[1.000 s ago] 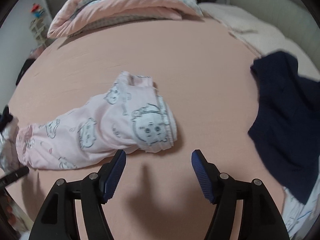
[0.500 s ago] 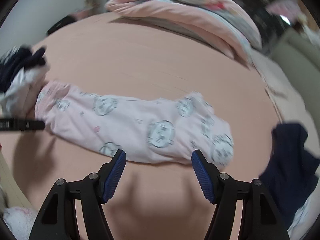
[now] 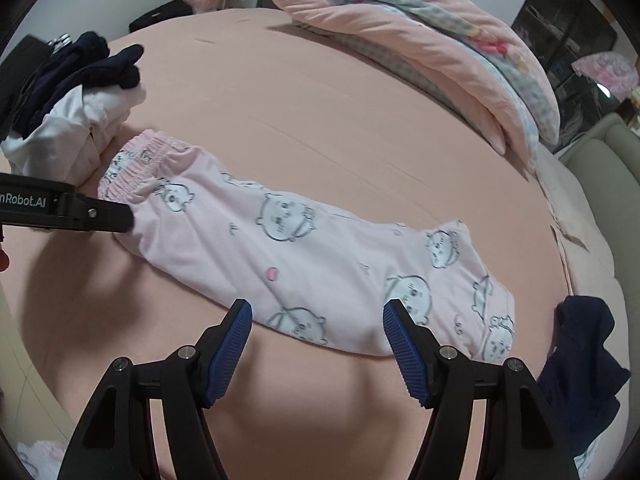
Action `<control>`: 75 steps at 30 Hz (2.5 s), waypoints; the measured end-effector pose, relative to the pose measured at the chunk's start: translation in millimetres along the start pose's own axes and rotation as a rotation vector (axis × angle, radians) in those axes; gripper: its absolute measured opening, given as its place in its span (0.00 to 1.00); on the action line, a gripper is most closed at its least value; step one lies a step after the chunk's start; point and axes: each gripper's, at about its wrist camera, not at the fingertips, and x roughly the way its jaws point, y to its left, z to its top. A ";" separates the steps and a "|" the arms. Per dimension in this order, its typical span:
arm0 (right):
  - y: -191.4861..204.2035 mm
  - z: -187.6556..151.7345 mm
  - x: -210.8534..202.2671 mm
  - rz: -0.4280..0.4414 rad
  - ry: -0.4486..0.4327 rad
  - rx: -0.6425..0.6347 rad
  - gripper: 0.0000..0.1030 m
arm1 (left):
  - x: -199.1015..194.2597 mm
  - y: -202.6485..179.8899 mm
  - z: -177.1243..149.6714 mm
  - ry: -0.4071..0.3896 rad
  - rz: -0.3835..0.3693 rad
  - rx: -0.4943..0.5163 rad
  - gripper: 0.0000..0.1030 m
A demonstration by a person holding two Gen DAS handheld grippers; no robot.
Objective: Fold clothes
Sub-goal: 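Grasp the cuffs with the left gripper while the right gripper presses the pants middle, then lift the cuffs with the left gripper while the right gripper grasps the pants middle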
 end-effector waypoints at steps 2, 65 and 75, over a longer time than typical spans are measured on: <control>7.8 1.7 -0.7 -0.014 -0.004 -0.025 0.66 | 2.8 2.7 1.7 0.008 -0.022 -0.014 0.63; 95.9 22.7 41.0 0.078 -0.168 -0.324 0.26 | 2.2 59.2 15.2 -0.095 -0.392 -0.244 0.28; 79.6 19.0 26.2 0.123 -0.173 -0.184 0.11 | -15.6 52.0 23.4 -0.101 -0.401 -0.218 0.28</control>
